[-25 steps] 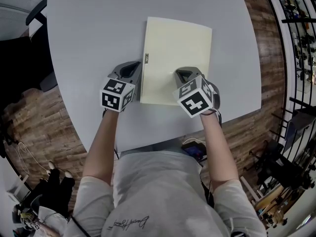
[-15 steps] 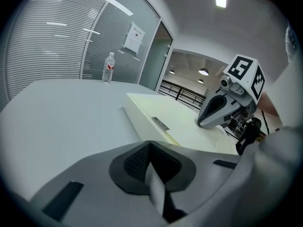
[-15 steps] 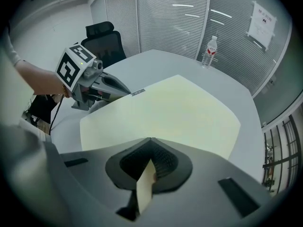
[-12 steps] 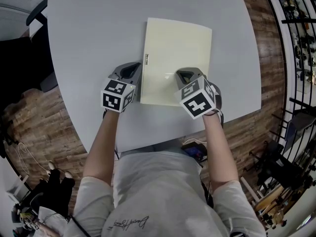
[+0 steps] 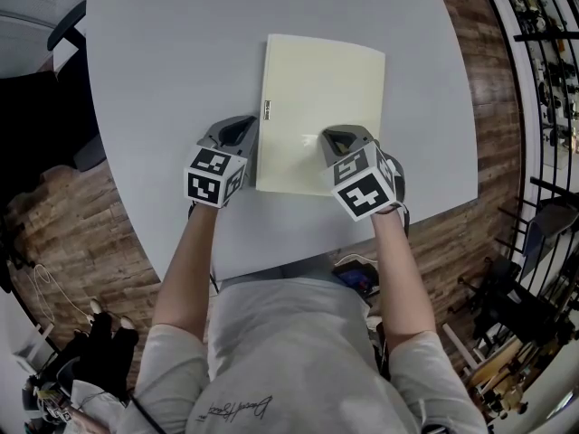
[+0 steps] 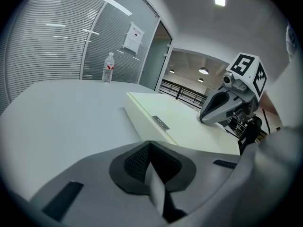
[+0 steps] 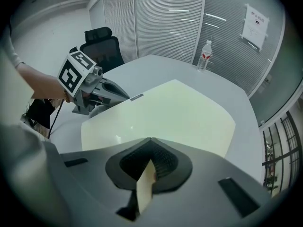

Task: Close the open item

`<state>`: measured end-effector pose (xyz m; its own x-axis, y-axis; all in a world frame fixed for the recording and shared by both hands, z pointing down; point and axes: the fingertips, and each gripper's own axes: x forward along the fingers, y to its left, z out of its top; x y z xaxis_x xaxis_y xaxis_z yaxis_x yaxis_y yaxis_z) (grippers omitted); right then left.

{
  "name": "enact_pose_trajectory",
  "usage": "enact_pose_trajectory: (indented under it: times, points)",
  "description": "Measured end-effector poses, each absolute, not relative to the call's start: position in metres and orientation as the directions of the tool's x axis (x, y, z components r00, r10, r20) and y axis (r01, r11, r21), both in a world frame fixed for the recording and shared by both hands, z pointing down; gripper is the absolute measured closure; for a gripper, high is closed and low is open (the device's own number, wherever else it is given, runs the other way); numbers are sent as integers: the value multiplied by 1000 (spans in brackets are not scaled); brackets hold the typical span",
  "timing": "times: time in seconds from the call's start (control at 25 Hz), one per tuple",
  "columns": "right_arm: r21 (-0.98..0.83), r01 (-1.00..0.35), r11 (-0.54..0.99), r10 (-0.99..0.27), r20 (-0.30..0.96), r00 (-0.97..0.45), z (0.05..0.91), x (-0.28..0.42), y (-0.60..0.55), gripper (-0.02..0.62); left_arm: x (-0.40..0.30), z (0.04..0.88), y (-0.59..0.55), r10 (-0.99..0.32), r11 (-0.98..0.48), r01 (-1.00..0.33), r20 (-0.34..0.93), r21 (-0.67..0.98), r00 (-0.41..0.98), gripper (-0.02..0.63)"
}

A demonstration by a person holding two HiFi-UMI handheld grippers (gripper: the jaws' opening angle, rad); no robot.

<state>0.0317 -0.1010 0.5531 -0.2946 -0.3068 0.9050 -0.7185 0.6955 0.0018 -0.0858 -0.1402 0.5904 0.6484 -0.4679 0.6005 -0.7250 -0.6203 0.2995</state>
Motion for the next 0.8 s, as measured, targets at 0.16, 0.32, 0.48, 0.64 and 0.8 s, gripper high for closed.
enact_pose_trajectory:
  times: [0.16,0.32,0.48,0.64,0.8]
  points:
    - [-5,-728,686,-315,899,-303,553,32,-102,574,-88,591,-141,-470,-618,-728,602,297,645,597]
    - [-24,-746,666,-326,890,-319,553,33,-103,574,-92,588,-141,-474,-616,-731,604,292,641,597]
    - [-50,-767,639,-343,874,-343,549,36,-105,574,-94,584,-141,-478,-617,-732,601,289,641,597]
    - [-67,-783,618,-372,853,-367,540,40,-108,574,-97,577,-141,-480,-626,-730,602,274,638,597]
    - [-60,-797,601,-421,824,-379,534,48,-112,574,-104,566,-144,-494,-629,-733,594,259,635,597]
